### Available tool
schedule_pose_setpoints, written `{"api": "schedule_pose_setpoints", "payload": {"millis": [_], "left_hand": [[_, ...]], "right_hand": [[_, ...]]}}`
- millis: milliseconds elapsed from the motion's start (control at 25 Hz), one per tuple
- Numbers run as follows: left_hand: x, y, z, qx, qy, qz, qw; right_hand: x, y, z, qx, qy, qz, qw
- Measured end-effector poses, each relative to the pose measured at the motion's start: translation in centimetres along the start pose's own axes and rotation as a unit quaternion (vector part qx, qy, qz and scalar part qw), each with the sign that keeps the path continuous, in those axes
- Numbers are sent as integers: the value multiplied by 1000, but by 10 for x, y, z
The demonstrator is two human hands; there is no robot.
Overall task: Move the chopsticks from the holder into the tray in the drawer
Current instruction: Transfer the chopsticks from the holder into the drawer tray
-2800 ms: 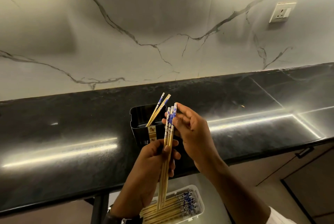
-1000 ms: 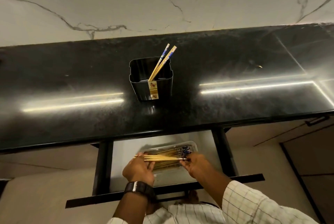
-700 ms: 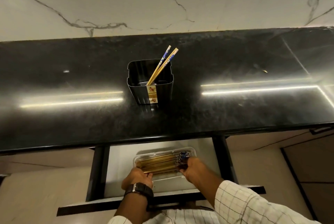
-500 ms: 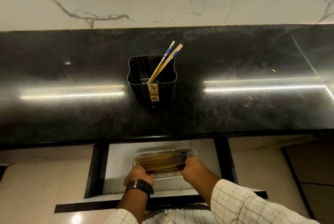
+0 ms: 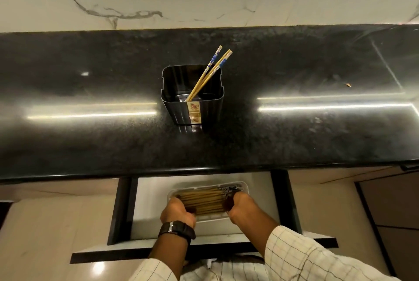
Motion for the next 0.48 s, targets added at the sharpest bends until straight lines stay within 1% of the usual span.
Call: {"api": "schedule_pose_setpoints", "payload": {"millis": [120,160,240,280,360,400,480], "left_hand": [[8,27,3,1,35,24,999],[11,35,3,2,43,36,998],[25,61,10,-2,55,61,997],[33,71,16,-15,68,80,994],[54,96,24,-42,95,134,985],[65,110,30,-69,104,160,979],[84,132,40,-128,119,201,964]], "right_hand": [[-8,20,9,-102,58,-11,993],[-10,33,10,-121,71,-23,990],[-18,66,11,-169,75,-69,980],[-23,81,15,-185,82,-102,974],[-40,123,19,-197,97,-202,954],[-52,146,23,-204,103,-266,936],[-73,195,31,-239,103,-383,886]]}}
Point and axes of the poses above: each hand's wrist, its own y-axis away from the middle knuckle, its own z-axis out of the palm, x = y × z, the point moved 7 cm from there along -y, towards the middle knuckle, and after that the axes turned 6 degrees about -x, right-handed, at the moved point
